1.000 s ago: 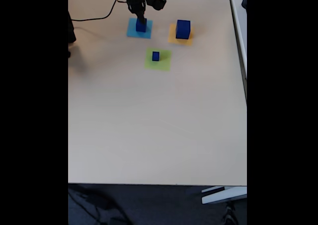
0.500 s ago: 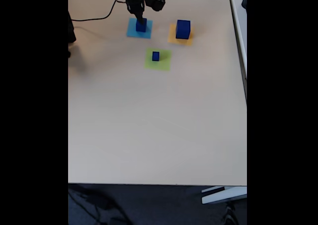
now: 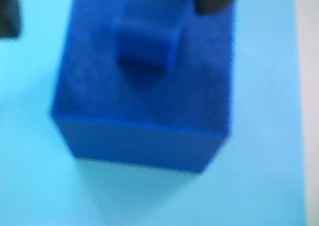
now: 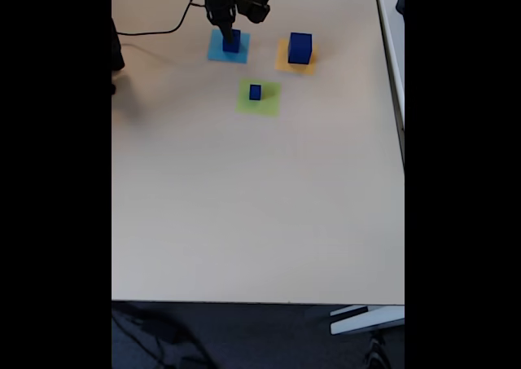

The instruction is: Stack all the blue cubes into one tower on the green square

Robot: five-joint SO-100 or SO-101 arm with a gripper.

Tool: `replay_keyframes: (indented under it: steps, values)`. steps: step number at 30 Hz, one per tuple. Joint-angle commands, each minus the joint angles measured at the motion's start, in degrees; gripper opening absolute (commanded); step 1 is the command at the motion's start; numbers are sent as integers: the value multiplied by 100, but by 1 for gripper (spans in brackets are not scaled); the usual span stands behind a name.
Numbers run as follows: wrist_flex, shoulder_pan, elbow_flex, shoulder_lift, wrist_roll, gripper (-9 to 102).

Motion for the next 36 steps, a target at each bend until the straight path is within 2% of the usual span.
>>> replay_keyframes:
  steps: [1,28,36]
  values:
    - [26,35,-211,18,-9,17]
    - [-70,141,-290,-53,-246,8]
    - [-123,202,-281,-44,-387,1]
